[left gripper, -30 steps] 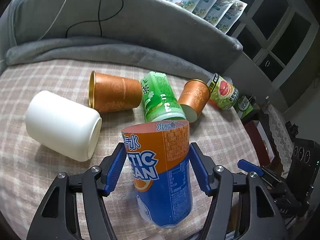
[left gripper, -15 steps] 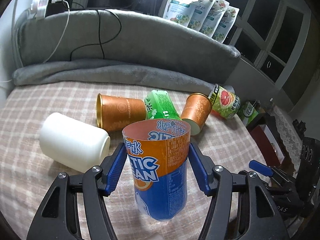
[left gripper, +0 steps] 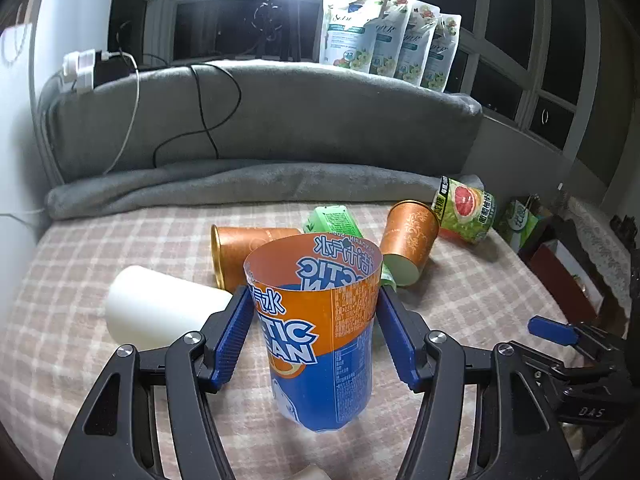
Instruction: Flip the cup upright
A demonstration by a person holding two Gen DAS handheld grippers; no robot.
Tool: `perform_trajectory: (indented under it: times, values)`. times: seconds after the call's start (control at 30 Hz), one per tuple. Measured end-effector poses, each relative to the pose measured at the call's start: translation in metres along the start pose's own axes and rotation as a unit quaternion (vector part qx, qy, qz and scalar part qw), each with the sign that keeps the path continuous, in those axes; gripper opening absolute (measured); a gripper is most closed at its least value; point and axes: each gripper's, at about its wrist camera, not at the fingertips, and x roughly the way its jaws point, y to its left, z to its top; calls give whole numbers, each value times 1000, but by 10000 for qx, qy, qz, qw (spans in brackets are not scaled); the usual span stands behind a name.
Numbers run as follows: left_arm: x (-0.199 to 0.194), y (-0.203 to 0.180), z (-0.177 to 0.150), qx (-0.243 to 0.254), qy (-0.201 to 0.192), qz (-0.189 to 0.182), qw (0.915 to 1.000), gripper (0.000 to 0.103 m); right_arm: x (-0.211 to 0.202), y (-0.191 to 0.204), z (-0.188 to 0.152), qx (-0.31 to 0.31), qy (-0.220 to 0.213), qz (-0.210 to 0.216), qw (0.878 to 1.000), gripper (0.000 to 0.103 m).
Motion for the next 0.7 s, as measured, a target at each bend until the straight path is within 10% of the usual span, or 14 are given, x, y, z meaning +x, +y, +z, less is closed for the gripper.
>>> perform_trajectory:
  times: [0.7]
  values:
    - [-10,0,-10,45,21,-155,9999,62,-3,6,1,-28,-69,100,9999,83]
